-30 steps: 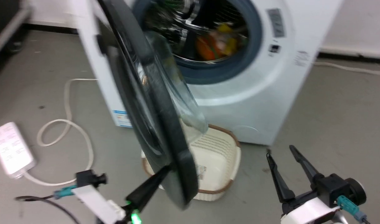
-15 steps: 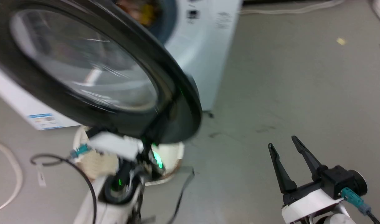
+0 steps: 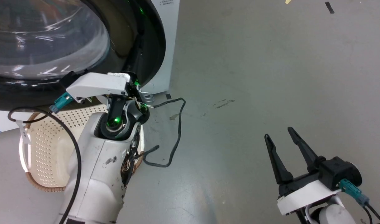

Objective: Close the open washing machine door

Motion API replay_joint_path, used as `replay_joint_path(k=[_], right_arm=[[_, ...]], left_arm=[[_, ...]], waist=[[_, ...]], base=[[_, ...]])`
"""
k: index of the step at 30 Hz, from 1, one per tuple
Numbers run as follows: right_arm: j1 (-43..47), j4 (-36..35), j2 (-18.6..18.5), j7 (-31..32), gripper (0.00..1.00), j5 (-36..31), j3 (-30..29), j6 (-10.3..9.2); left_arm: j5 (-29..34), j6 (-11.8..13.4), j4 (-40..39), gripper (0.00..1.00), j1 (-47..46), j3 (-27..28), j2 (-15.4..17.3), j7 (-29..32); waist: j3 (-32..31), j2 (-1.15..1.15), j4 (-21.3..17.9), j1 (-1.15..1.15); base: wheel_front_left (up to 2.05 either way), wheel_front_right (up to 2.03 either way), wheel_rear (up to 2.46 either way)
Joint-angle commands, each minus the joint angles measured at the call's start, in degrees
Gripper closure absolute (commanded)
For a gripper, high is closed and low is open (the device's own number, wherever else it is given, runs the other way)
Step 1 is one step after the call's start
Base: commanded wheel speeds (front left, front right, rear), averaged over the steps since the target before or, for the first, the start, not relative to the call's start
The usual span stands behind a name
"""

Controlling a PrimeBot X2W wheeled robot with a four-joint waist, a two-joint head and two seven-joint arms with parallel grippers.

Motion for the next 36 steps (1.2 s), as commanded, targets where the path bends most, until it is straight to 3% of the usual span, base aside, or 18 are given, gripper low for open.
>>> replay_joint_path(k=[1, 8, 10, 11, 13, 14, 15, 17, 18, 19, 20, 21, 23, 24, 27, 28, 32, 36], right_arm=[[-0.7, -0.5, 0.4, -0.3, 0.00, 0.3, -0.2, 0.05], [0.6, -2.1, 0.3, -0.3, 0.00, -0.8, -0.8, 0.05], [1.5, -3.0, 0.3, -0.3, 0.00, -1.2, -2.1, 0.05], [1.5, -3.0, 0.3, -0.3, 0.00, -1.2, -2.1, 0.05], [2.8, -3.7, 0.3, -0.3, 0.00, -1.7, -2.3, 0.05], [2.8, -3.7, 0.3, -0.3, 0.00, -1.7, -2.3, 0.05], [3.5, -4.1, 0.1, -0.3, 0.00, -1.9, -2.2, 0.05], [3.9, -4.3, -0.1, -0.3, 0.00, -2.0, -2.3, 0.05], [4.7, -4.8, -0.4, -0.3, 0.00, -2.0, -2.9, 0.05], [4.7, -4.8, -0.4, -0.3, 0.00, -2.0, -2.9, 0.05], [5.7, -5.1, -0.6, -0.3, 0.00, -2.1, -3.8, 0.05], [5.7, -5.1, -0.6, -0.3, 0.00, -2.1, -3.8, 0.05], [7.0, -5.4, -0.8, -0.3, 0.00, -2.1, -4.2, 0.05], [7.0, -5.4, -0.8, -0.3, 0.00, -2.1, -4.2, 0.05], [8.2, -5.5, -0.9, -0.3, 0.00, -2.4, -4.1, 0.05], [8.8, -5.4, -0.8, -0.3, 0.00, -2.5, -4.6, 0.05], [9.4, -5.2, -0.6, -0.3, 0.00, -2.7, -4.7, 0.05], [10.0, -4.4, -0.3, -0.3, 0.00, -3.0, -4.1, 0.05]], left_arm=[[0.1, -0.5, 1.3, 1.00, -0.7, 0.0, 0.1, -0.2], [4.2, -0.7, -2.8, 0.99, 5.3, -2.8, 1.0, 0.0], [7.7, -0.7, -5.8, 0.00, 8.8, -4.6, 2.7, -0.5], [7.7, -0.7, -5.8, 0.00, 8.8, -4.6, 2.7, -0.5], [15.1, -0.7, -10.7, 0.00, 14.6, -8.1, 7.0, -3.2], [15.1, -0.7, -10.7, 0.00, 14.6, -8.1, 7.0, -3.2], [21.0, -0.7, -13.8, 0.00, 18.3, -10.1, 10.4, -6.8], [24.0, -0.7, -14.9, 0.00, 20.2, -10.5, 11.9, -8.5], [30.3, -0.7, -16.0, 0.00, 23.6, -10.1, 14.0, -10.3], [30.3, -0.7, -16.0, 0.00, 23.6, -10.1, 14.0, -10.3], [38.1, -0.2, -17.5, 0.00, 26.3, -8.1, 15.1, -10.8], [38.1, -0.2, -17.5, 0.00, 26.3, -8.1, 15.1, -10.8], [51.8, 1.5, -22.5, 0.00, 31.1, -2.5, 13.7, -10.8], [51.8, 1.5, -22.5, 0.00, 31.1, -2.5, 13.7, -10.8], [59.4, 1.4, -27.2, 0.00, 36.5, 3.0, 9.7, -10.9], [65.3, 1.2, -29.4, 0.00, 39.4, 5.2, 8.1, -10.9], [74.8, 1.5, -30.6, 0.00, 43.1, 6.6, 7.4, -10.9], [85.5, 4.2, -30.5, 0.00, 46.3, 6.1, 6.9, -10.9]], waist=[[-0.5, 0.00, 0.6, -0.02], [-4.3, 0.00, 4.8, -0.02], [-5.7, 0.00, 6.7, -0.02], [-5.7, 0.00, 6.7, -0.02], [-7.7, 0.00, 9.2, -0.02], [-7.7, 0.00, 9.2, -0.02], [-9.1, 0.00, 10.8, -0.02], [-9.7, 0.00, 11.6, -0.02], [-11.1, 0.00, 13.5, -0.02], [-11.1, 0.00, 13.5, -0.02], [-12.2, 0.00, 15.5, -0.02], [-12.2, 0.00, 15.5, -0.02], [-13.8, 0.00, 18.3, -0.02], [-13.8, 0.00, 18.3, -0.02], [-15.1, 0.00, 20.6, -0.02], [-15.8, 0.00, 22.0, -0.02], [-16.4, 0.00, 23.5, -0.02], [-16.7, 0.00, 24.5, -0.02]], base=[[0.00, 0.00, 0.00], [0.00, 0.00, 0.00], [0.00, 0.00, 0.00], [0.00, 0.00, 0.00], [0.00, 0.00, 0.00], [0.00, 0.00, 0.00], [0.00, 0.00, 0.00], [0.00, 0.00, 0.00], [0.00, 0.00, 0.00], [0.00, 0.00, 0.00], [0.00, 0.00, 0.00], [0.00, 0.00, 0.00], [0.00, 0.00, 0.00], [0.00, 0.00, 0.00], [0.00, 0.00, 0.00], [0.00, 0.00, 0.00], [0.00, 0.00, 0.00], [0.00, 0.00, 0.00]])
